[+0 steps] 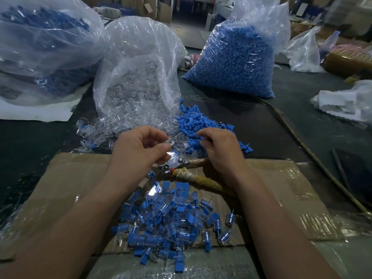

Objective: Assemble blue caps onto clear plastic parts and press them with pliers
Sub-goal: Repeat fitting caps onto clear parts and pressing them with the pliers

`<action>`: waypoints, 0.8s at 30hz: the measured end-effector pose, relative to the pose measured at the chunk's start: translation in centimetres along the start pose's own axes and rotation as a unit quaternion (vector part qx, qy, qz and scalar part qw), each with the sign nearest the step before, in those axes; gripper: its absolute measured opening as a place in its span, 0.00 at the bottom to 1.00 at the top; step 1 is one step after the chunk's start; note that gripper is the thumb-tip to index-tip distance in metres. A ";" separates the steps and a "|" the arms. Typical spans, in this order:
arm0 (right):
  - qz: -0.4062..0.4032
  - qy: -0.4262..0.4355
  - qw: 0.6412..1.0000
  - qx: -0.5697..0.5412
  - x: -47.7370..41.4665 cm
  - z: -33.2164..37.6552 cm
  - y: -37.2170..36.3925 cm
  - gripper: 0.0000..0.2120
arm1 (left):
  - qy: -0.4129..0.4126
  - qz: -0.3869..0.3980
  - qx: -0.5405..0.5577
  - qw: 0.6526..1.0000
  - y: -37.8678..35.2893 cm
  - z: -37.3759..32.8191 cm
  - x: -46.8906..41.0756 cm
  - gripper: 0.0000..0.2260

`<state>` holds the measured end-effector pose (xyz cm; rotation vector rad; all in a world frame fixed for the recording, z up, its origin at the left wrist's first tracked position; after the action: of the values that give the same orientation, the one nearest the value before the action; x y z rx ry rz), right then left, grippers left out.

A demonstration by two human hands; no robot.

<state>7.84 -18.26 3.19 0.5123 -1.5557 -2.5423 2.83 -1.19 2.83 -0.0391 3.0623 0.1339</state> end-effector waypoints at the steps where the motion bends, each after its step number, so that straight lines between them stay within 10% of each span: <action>1: -0.004 -0.002 1.000 -0.006 0.1 0.0 0.2 0.10 | 0.003 0.000 0.002 1.000 0.0 0.0 0.0 0.07; 11: -0.096 0.066 0.965 -0.234 3.2 3.9 3.2 0.15 | -0.009 0.005 -0.013 1.000 -0.5 -0.5 0.3 0.08; 24: -0.137 0.122 0.972 -0.147 3.7 6.4 2.4 0.02 | -0.027 0.000 -0.071 0.997 -0.8 -1.0 0.5 0.12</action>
<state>1.96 -15.03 7.09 1.0111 -1.0647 -2.7097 2.33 -2.11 3.68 -0.0431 2.9926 0.3477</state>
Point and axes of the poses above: each hand's wrist, its own x-axis away from the middle knuckle, its own y-axis out of the back of the hand, z = x × y, the point moved 7 cm from there along -x, towards the middle knuckle, and after that the axes turned 5 degrees about z, right-handed, at the moved point
